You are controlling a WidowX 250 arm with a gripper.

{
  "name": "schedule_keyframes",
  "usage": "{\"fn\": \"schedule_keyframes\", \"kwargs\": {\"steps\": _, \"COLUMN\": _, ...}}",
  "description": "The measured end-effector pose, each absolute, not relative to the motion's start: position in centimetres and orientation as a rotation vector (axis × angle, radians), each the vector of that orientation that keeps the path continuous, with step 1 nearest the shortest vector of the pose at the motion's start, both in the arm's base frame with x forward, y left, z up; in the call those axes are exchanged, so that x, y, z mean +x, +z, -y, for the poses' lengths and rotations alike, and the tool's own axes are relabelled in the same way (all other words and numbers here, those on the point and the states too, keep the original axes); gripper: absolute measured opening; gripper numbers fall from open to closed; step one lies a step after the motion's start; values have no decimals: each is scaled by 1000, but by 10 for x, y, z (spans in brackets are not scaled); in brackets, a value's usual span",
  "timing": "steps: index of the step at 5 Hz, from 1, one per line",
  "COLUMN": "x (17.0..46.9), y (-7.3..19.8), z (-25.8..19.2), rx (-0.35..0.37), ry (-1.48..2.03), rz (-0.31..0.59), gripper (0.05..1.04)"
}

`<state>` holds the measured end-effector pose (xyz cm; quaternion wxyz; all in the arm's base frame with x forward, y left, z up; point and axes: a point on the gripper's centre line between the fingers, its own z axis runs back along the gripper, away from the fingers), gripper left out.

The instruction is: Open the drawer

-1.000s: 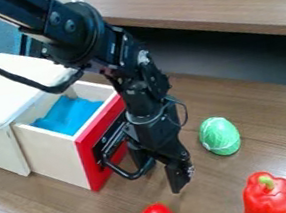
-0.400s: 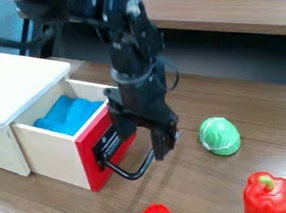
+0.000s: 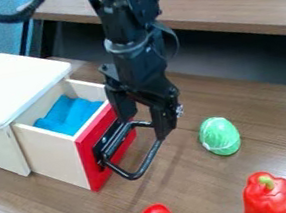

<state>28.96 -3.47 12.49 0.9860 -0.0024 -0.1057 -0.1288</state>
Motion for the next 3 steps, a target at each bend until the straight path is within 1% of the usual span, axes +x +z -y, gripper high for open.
{"fn": "schedule_keyframes", "kwargs": {"steps": 1, "x": 281, "y": 139, "z": 38, "rx": -29, "ry": -278, "rz": 215, "gripper": 999}}
{"fn": "schedule_keyframes", "kwargs": {"steps": 2, "x": 271, "y": 156, "z": 39, "rx": -40, "ry": -292, "rz": 242, "gripper": 999}}
{"fn": "schedule_keyframes", "kwargs": {"steps": 3, "x": 266, "y": 169, "z": 37, "rx": -34, "ry": -286, "rz": 275, "gripper": 999}}
